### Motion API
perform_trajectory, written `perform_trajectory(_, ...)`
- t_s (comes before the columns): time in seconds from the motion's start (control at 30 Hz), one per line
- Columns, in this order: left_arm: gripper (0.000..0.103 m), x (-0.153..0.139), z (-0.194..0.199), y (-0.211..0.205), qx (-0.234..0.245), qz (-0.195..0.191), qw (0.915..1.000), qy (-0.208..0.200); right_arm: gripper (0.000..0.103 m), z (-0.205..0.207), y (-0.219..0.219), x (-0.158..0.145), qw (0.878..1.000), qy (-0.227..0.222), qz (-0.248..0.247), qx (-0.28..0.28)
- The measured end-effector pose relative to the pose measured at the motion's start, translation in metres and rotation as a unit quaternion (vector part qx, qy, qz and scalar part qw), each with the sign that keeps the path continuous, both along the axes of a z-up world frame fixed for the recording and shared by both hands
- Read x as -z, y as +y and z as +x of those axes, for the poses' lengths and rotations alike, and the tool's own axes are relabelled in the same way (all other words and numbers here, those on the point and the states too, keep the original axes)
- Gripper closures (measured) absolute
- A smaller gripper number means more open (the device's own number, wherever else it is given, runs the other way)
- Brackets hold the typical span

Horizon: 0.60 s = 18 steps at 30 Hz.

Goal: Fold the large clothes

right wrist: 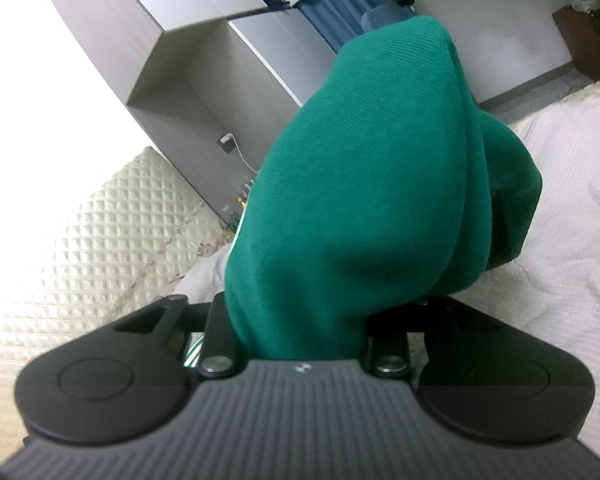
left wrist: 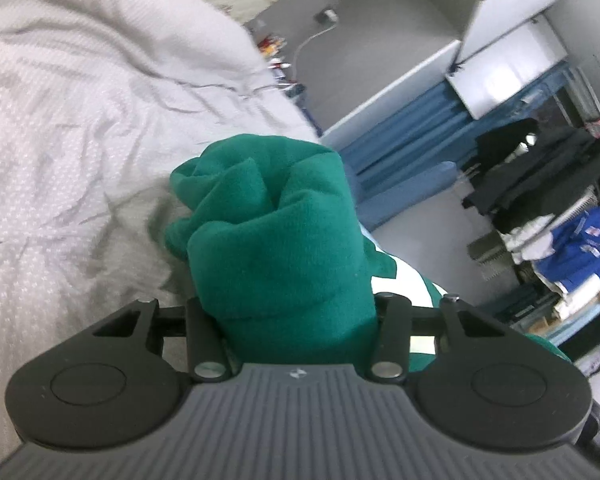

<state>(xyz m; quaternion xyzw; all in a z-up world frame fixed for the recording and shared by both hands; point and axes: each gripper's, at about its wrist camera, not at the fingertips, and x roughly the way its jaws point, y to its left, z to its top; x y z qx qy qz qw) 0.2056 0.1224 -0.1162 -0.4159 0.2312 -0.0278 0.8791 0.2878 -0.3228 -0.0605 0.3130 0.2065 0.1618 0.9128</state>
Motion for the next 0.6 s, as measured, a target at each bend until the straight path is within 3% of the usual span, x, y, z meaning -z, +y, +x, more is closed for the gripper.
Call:
perform_trajectory(0.17,0.052,-0.025,-0.007,-0.015,0.031,-0.015,0.9989,-0.031,0.068,-0.015,-0.022,-0.023,1.0,-0.02,0.005,0.004)
perform_trajectory(0.33,0.051,-0.069,0.0,-0.051,0.058,-0.008,0.9963,-0.062,0.068,-0.016,-0.058,-0.052,0.998,-0.047,0.025,0.018)
perform_trajectory(0.6,0.051,-0.148,0.065,-0.139,0.101,0.008,0.9896,-0.102,0.068,0.021,-0.138,-0.102,0.994,-0.087,0.033,0.053)
